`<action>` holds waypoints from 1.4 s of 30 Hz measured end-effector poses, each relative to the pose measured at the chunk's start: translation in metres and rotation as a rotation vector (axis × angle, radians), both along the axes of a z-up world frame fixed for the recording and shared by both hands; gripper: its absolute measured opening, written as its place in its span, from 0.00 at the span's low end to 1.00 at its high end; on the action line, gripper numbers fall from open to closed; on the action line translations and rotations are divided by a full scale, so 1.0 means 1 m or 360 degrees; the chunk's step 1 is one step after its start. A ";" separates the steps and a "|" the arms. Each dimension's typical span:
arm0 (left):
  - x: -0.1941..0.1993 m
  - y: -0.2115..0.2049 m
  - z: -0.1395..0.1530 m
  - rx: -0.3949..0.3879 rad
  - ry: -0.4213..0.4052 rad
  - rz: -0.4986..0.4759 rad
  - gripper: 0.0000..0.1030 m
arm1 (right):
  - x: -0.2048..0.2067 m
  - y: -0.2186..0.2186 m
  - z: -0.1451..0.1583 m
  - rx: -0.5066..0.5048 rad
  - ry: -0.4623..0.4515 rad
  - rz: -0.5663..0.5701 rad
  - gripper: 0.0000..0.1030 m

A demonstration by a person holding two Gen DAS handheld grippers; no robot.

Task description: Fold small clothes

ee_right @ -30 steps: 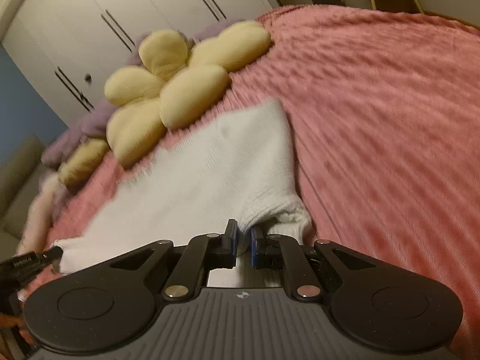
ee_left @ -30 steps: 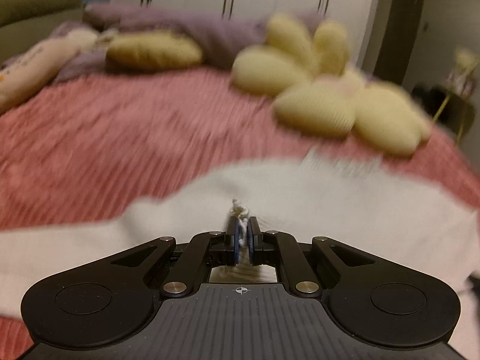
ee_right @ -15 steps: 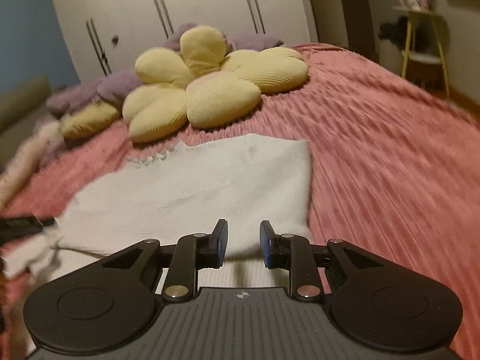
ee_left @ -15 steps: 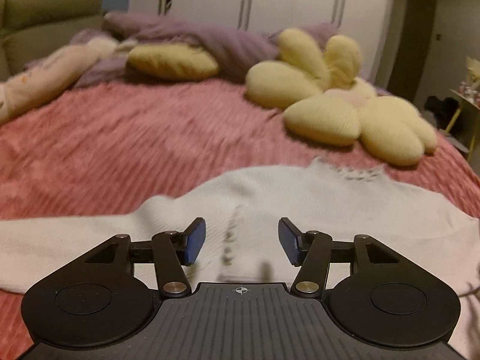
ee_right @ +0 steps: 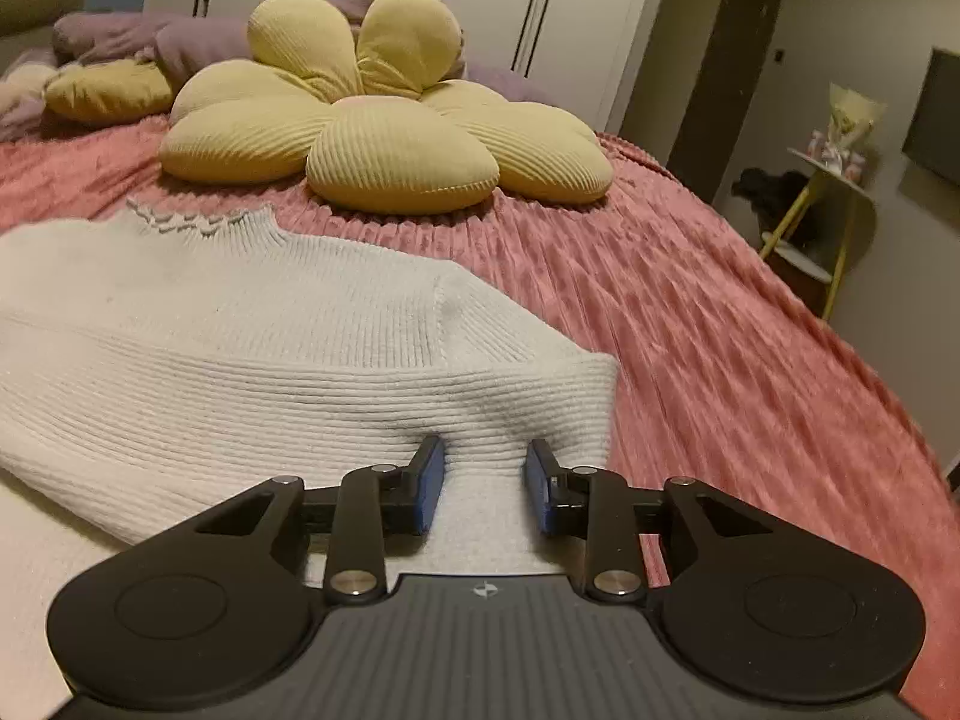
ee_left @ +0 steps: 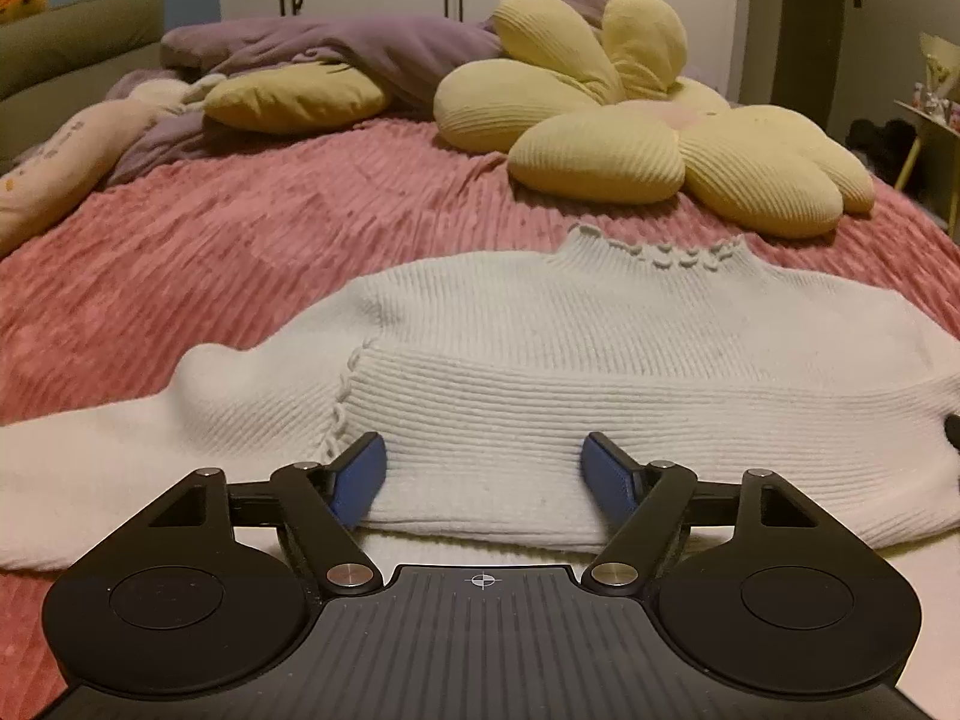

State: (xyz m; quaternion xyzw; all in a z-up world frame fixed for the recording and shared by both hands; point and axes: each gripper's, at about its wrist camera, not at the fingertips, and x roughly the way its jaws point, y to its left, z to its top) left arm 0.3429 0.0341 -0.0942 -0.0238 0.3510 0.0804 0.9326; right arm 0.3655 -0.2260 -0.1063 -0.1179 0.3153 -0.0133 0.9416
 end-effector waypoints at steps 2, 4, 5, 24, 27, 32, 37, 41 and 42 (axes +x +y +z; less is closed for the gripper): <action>-0.003 0.003 0.005 -0.0037 0.0018 0.0019 0.78 | -0.002 0.002 0.002 -0.0016 -0.0003 0.0007 0.28; -0.006 0.005 0.007 -0.0065 0.0034 0.0033 0.78 | -0.010 -0.001 0.012 0.0082 0.0016 0.0014 0.28; -0.008 0.005 0.009 -0.0069 0.0039 0.0034 0.79 | -0.016 -0.003 0.017 0.0160 0.0035 0.0019 0.28; -0.027 0.002 0.014 -0.0067 0.0137 -0.0005 0.85 | -0.060 0.001 0.012 0.0115 0.0078 0.0133 0.27; -0.028 0.004 0.013 -0.0059 0.0155 -0.0011 0.89 | -0.058 0.002 0.011 0.0064 0.0077 0.0123 0.27; -0.030 0.014 0.012 -0.0037 0.0202 0.0011 0.90 | -0.051 -0.008 0.009 0.0007 0.0070 0.0068 0.27; -0.043 0.035 0.018 -0.0157 0.0190 0.0072 0.89 | -0.047 -0.006 0.013 -0.0072 0.0097 0.0027 0.28; -0.074 0.064 0.029 -0.0310 0.0067 0.0103 0.93 | -0.076 -0.001 0.035 0.0034 0.0065 0.0097 0.51; -0.085 0.075 0.031 -0.0332 0.0019 0.0132 0.93 | -0.087 -0.001 0.040 0.0077 0.0050 0.0122 0.59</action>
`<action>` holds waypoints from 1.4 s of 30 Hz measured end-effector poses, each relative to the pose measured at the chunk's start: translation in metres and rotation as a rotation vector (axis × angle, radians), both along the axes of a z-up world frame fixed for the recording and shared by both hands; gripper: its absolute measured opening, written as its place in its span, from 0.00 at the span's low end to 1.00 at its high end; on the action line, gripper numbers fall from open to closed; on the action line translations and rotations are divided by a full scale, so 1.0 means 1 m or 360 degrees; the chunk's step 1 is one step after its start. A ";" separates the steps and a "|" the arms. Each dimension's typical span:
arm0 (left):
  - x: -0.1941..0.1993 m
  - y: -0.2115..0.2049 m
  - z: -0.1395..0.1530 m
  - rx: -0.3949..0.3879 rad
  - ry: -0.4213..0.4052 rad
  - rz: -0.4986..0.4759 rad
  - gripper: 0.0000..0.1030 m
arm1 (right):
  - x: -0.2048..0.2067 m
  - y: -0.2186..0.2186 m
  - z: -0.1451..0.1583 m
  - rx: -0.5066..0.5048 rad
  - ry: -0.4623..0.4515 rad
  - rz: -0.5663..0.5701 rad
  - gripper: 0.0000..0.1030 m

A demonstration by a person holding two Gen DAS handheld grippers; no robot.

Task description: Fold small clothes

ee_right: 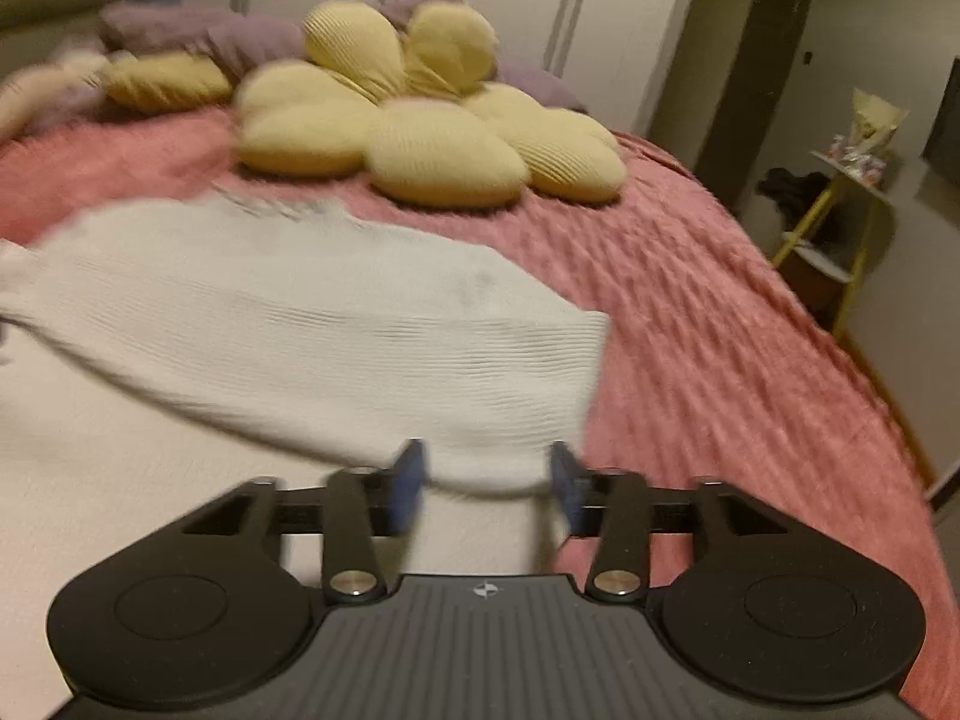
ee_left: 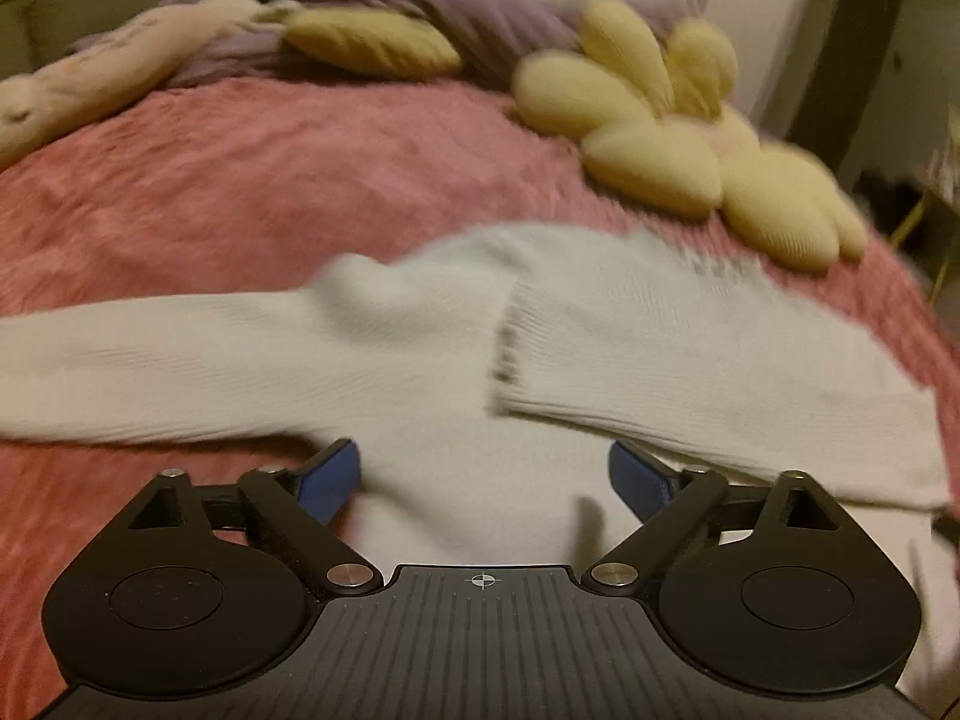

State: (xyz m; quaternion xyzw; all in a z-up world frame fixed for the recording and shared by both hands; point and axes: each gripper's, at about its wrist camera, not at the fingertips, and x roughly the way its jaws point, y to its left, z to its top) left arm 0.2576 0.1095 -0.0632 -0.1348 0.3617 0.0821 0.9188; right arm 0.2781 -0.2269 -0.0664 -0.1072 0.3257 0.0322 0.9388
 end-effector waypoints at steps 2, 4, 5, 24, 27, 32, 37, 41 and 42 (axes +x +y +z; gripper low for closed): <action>-0.024 0.028 0.002 -0.0004 -0.0071 0.0113 0.95 | -0.031 0.001 0.008 0.0086 -0.0035 0.0032 0.76; -0.042 0.062 -0.002 0.0017 -0.0064 0.0275 0.95 | -0.055 0.002 0.010 0.0154 -0.0024 0.0049 0.83; -0.049 0.085 -0.006 0.0016 -0.0019 0.0386 0.95 | -0.067 0.002 0.009 0.0190 -0.0002 0.0055 0.84; -0.134 0.306 -0.063 -0.1077 -0.0424 0.1355 0.09 | -0.084 0.021 0.007 0.0392 0.0228 -0.0050 0.84; -0.136 0.309 -0.066 -0.1141 -0.0444 0.1358 0.09 | -0.084 0.022 0.009 0.0379 0.0221 -0.0051 0.84; -0.114 0.286 -0.024 -0.0720 -0.0341 0.1100 0.08 | -0.082 0.016 0.011 0.0384 0.0200 -0.0068 0.84; -0.065 0.211 0.047 -0.0474 -0.0480 0.0581 0.08 | -0.082 0.008 0.011 0.0442 0.0180 -0.0093 0.84; -0.022 0.101 0.085 -0.0323 -0.0556 0.0046 0.08 | -0.084 0.001 0.012 0.0486 0.0165 -0.0107 0.84; -0.013 0.075 0.088 -0.0282 -0.0552 -0.0061 0.09 | -0.085 -0.001 0.012 0.0497 0.0158 -0.0110 0.84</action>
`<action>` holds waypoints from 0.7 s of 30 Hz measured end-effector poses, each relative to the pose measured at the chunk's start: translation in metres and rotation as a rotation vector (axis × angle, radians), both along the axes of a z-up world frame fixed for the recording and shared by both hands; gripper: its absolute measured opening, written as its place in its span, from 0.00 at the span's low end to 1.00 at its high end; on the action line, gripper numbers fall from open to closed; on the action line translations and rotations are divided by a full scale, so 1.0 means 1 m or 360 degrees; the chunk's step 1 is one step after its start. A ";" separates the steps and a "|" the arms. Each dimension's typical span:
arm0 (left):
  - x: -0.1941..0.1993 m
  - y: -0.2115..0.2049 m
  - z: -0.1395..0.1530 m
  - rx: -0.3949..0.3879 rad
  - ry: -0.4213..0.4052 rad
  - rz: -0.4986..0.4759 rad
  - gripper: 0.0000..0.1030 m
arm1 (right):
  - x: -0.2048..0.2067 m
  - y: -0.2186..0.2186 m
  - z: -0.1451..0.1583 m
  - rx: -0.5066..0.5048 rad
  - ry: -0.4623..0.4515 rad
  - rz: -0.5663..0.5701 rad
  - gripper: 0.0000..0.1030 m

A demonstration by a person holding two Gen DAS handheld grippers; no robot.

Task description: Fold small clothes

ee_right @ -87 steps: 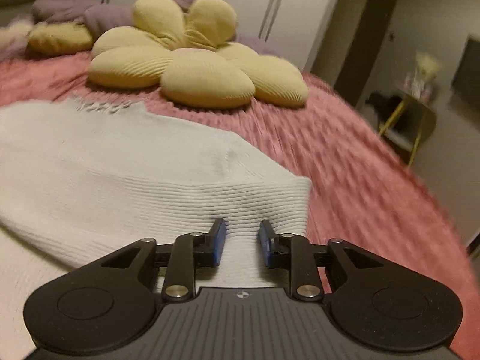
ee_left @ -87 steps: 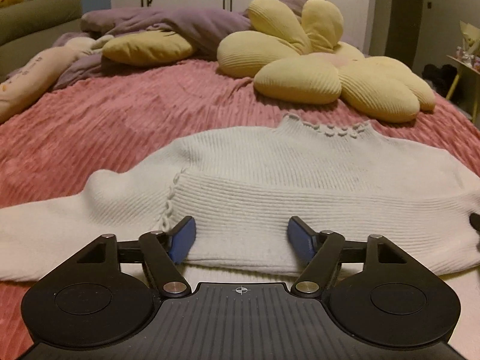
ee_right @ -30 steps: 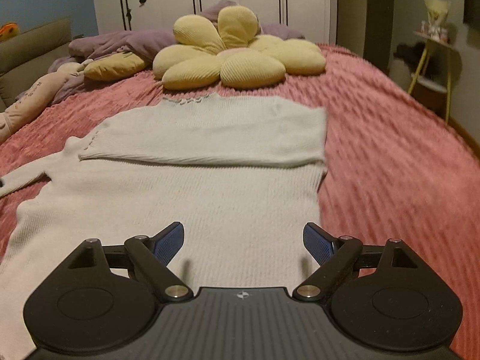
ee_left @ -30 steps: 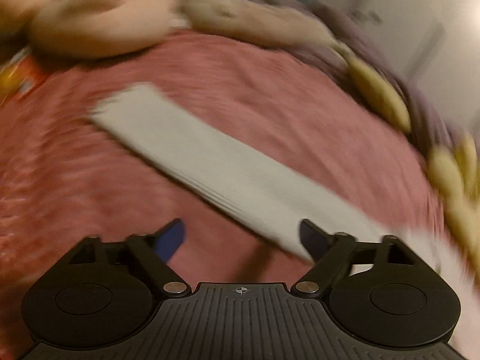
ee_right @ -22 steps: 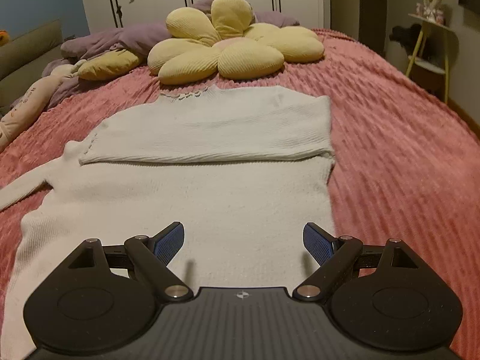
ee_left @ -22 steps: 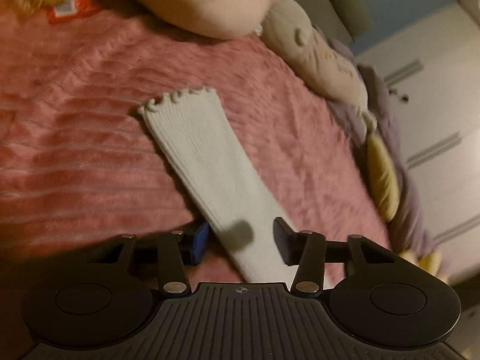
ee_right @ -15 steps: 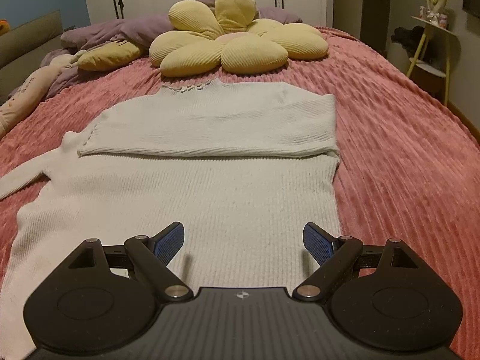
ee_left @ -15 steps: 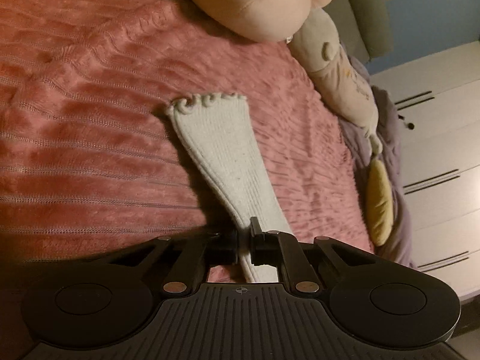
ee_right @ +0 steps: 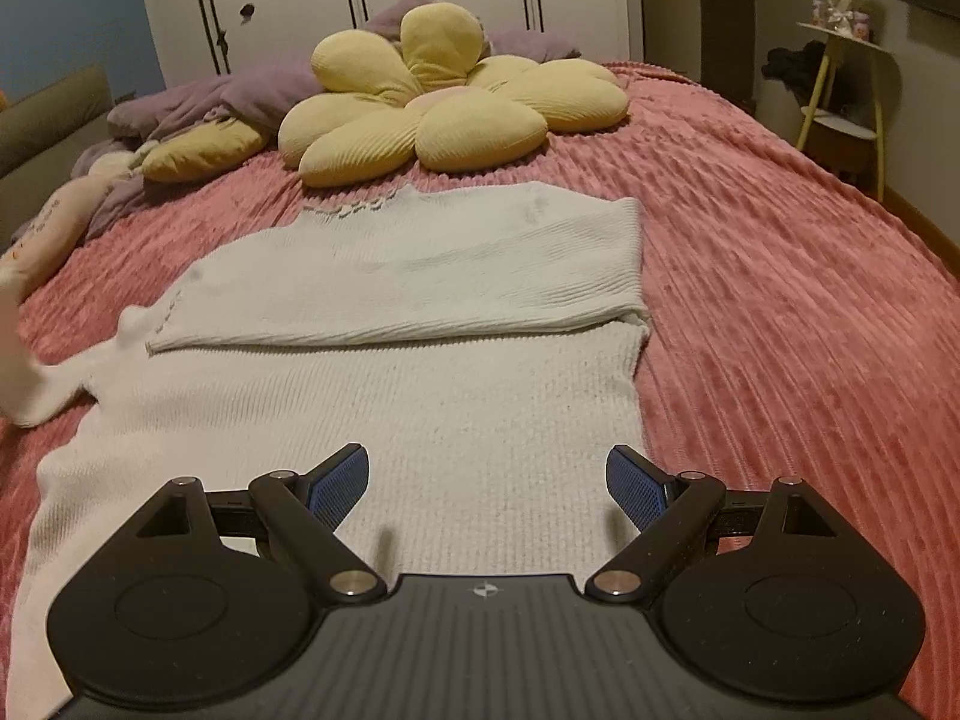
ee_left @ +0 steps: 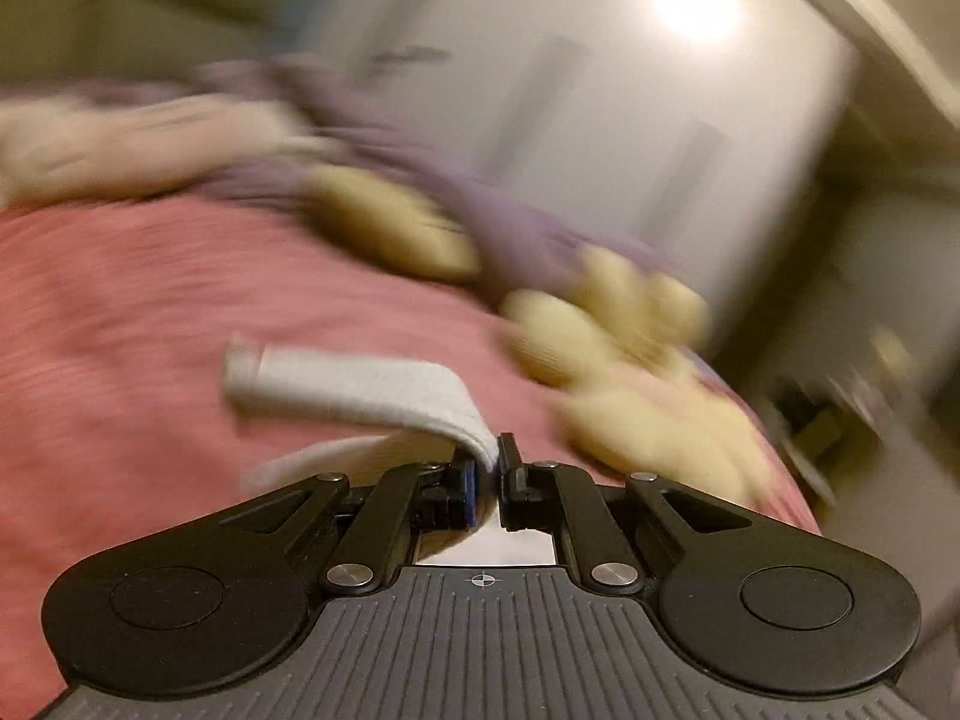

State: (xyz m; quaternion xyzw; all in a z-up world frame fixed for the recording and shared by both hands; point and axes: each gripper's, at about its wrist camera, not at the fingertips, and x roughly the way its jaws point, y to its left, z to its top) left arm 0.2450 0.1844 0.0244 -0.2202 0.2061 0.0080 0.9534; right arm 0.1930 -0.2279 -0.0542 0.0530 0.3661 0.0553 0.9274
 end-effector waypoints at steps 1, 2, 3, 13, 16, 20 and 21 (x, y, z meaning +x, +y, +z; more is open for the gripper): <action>0.010 -0.029 0.000 0.0063 0.0014 -0.0098 0.09 | -0.001 -0.003 0.001 0.0011 -0.0005 -0.0004 0.84; 0.017 -0.051 -0.003 0.0107 0.0035 -0.0173 0.11 | -0.001 -0.006 0.001 0.0022 -0.0007 -0.0012 0.84; 0.025 -0.075 -0.010 0.0148 0.0066 -0.0250 0.16 | -0.001 -0.010 0.001 0.0029 -0.0010 -0.0017 0.84; 0.003 -0.111 -0.080 0.0328 0.0382 -0.0110 0.64 | 0.015 -0.038 0.008 0.0204 -0.0017 0.0040 0.81; -0.005 -0.089 -0.088 0.0310 0.0444 0.0039 0.68 | 0.038 -0.019 0.011 0.0272 -0.0009 0.0171 0.74; -0.017 -0.083 -0.100 0.0325 0.0513 0.0054 0.70 | 0.084 0.023 0.011 0.0322 -0.0004 0.0361 0.71; -0.023 -0.081 -0.102 0.0319 0.0517 0.0057 0.70 | 0.095 0.033 0.010 0.0313 -0.0002 0.0396 0.71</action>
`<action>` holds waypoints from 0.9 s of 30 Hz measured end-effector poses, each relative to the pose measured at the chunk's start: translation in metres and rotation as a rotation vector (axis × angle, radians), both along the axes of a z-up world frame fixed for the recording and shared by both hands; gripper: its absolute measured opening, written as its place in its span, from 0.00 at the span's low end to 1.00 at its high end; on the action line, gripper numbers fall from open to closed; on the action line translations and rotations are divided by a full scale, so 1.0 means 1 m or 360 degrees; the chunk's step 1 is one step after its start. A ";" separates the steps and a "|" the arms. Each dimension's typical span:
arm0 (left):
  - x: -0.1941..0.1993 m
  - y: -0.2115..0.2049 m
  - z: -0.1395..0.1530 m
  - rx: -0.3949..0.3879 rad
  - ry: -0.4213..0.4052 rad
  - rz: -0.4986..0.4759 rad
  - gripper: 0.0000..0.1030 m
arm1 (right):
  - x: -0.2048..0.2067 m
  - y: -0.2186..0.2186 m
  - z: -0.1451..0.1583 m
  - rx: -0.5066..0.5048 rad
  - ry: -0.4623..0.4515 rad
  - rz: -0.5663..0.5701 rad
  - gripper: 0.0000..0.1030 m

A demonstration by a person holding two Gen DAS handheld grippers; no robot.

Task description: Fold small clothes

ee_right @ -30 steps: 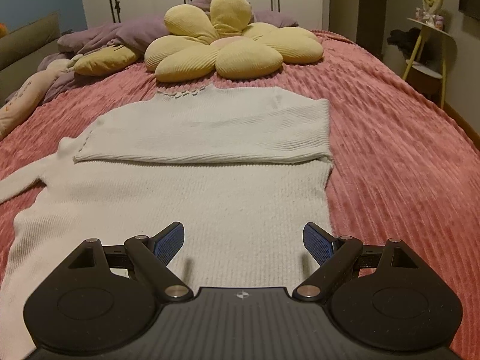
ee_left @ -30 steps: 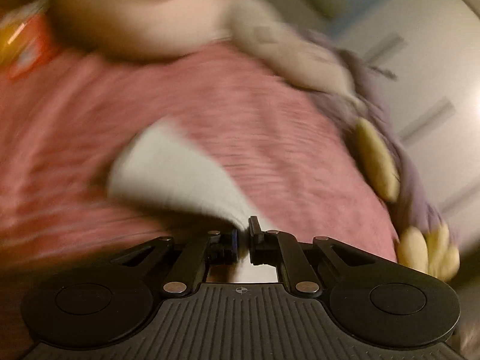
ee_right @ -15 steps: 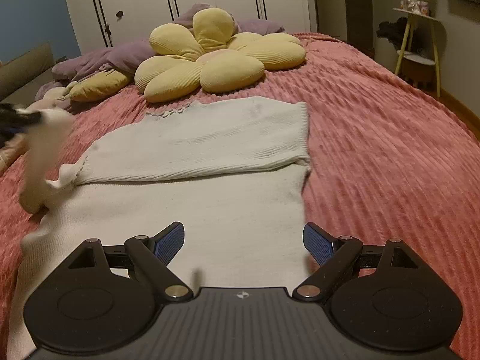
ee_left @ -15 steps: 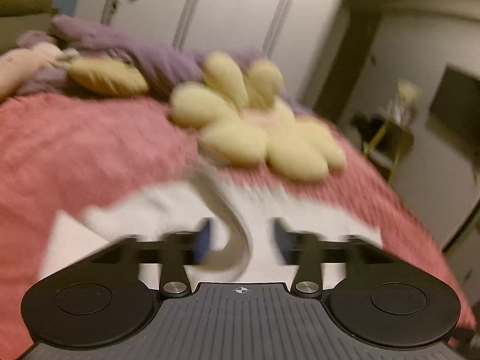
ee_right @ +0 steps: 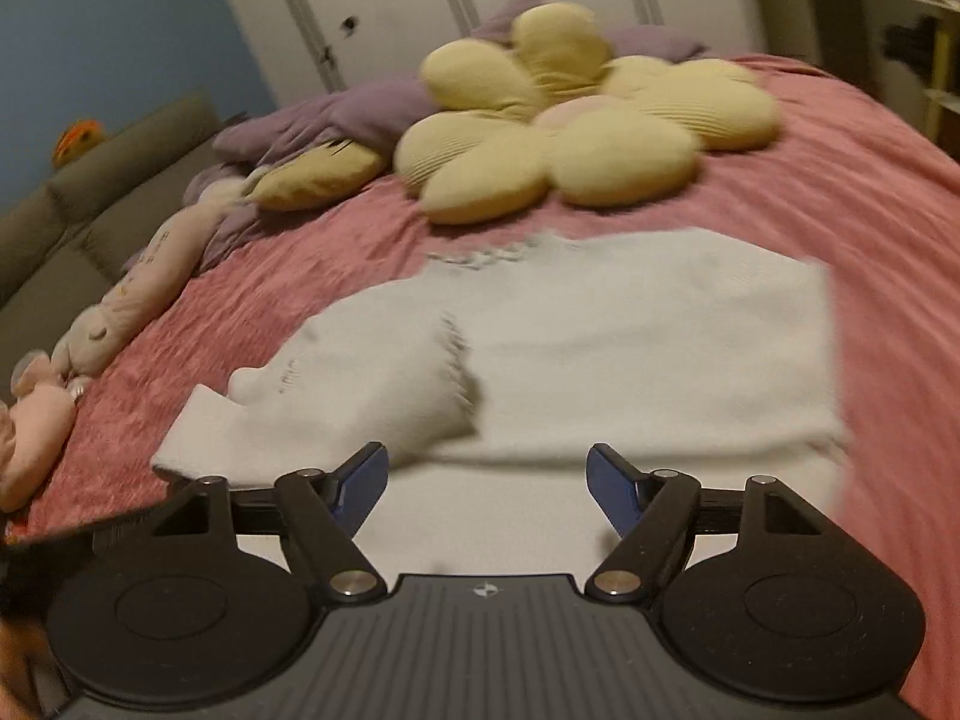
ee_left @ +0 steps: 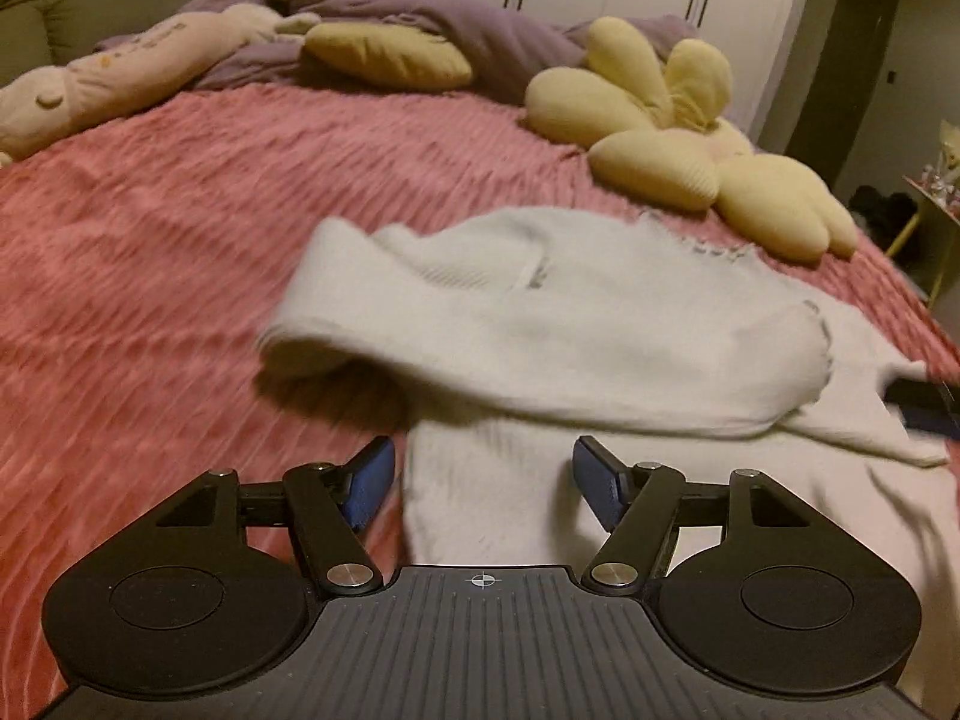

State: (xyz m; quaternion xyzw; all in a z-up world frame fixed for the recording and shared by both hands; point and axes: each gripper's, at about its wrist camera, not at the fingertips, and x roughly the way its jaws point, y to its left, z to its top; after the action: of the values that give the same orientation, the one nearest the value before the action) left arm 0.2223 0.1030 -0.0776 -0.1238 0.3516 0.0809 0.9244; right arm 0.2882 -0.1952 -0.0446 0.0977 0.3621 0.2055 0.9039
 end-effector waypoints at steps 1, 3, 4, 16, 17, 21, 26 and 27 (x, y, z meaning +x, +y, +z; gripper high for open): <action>0.000 0.002 -0.003 -0.0015 0.0005 0.0006 0.73 | 0.011 0.009 -0.002 0.0004 0.0000 0.0039 0.71; -0.002 0.006 -0.008 -0.0051 0.0020 0.0019 0.74 | 0.032 0.024 -0.007 0.0014 0.0004 0.0102 0.71; -0.003 0.007 -0.009 -0.0060 0.0018 0.0016 0.74 | 0.041 0.030 -0.011 -0.0014 0.0015 0.0114 0.71; 0.018 0.018 0.000 0.0045 -0.0014 0.0105 0.75 | 0.045 0.028 0.000 -0.0142 -0.0225 -0.0042 0.13; 0.023 0.018 0.000 0.0045 -0.0007 0.0107 0.75 | 0.046 0.018 0.003 -0.0151 -0.0256 -0.0122 0.13; 0.046 0.011 -0.001 0.0097 0.0033 0.0088 0.73 | 0.056 -0.017 -0.003 -0.0270 -0.0214 -0.0321 0.13; 0.065 0.006 -0.003 0.0138 0.0066 0.0084 0.68 | 0.064 -0.045 -0.028 -0.0257 -0.0021 -0.0380 0.13; 0.067 0.006 -0.003 0.0145 0.0073 0.0090 0.68 | 0.063 -0.050 -0.029 -0.0220 -0.0002 -0.0384 0.13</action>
State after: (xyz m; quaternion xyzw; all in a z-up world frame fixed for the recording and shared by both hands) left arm 0.2895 0.1091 -0.0811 -0.0896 0.3651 0.1258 0.9181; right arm 0.3516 -0.2454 -0.0740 0.0779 0.3606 0.0699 0.9268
